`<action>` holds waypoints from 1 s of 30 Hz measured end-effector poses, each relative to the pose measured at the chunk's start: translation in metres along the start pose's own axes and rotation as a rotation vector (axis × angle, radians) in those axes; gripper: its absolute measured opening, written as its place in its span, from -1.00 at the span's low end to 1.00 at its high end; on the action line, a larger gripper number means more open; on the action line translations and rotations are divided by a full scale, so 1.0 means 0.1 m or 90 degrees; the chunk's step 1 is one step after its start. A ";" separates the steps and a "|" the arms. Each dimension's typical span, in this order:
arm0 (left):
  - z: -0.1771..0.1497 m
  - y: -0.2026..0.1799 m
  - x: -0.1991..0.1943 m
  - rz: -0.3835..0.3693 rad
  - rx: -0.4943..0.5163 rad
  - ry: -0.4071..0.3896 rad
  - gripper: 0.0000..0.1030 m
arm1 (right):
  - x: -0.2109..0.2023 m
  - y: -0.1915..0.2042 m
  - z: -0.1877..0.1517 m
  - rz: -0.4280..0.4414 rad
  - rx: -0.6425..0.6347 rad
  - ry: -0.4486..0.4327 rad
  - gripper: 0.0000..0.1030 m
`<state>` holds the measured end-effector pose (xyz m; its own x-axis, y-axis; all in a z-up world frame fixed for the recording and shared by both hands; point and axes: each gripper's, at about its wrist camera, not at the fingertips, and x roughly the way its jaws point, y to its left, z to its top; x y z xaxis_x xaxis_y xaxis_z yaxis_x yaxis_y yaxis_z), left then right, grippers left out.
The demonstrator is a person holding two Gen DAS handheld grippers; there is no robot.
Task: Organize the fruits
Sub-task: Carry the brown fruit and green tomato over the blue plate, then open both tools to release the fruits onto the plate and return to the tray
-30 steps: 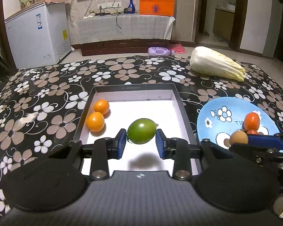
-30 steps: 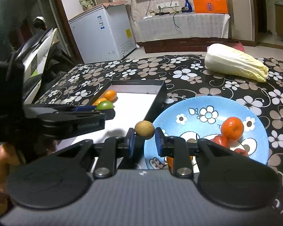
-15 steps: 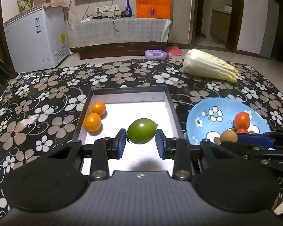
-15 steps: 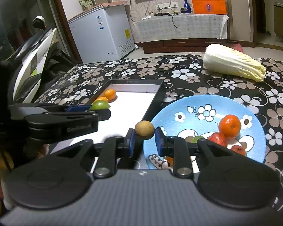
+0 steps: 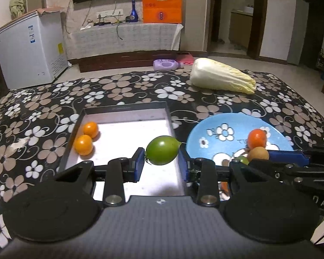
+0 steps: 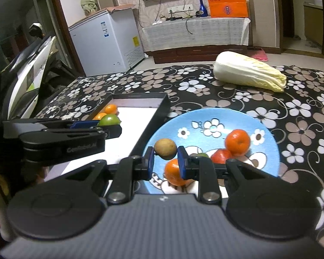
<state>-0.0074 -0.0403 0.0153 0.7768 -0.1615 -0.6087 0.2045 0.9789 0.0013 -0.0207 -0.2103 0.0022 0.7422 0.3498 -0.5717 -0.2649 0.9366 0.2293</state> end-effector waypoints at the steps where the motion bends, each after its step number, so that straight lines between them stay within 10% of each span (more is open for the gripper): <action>1: 0.00 -0.03 0.01 -0.003 0.002 0.001 -0.24 | -0.01 -0.02 0.00 -0.003 0.001 0.000 -0.49; 30: 0.13 -0.70 0.60 -0.107 0.027 0.024 -0.23 | 0.08 -0.58 -0.07 -0.095 0.020 0.051 -0.49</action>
<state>0.0323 -0.1205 -0.0108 0.7063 -0.3170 -0.6330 0.3553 0.9321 -0.0704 -0.0039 -0.2618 -0.0208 0.7199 0.2087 -0.6619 -0.1348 0.9776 0.1617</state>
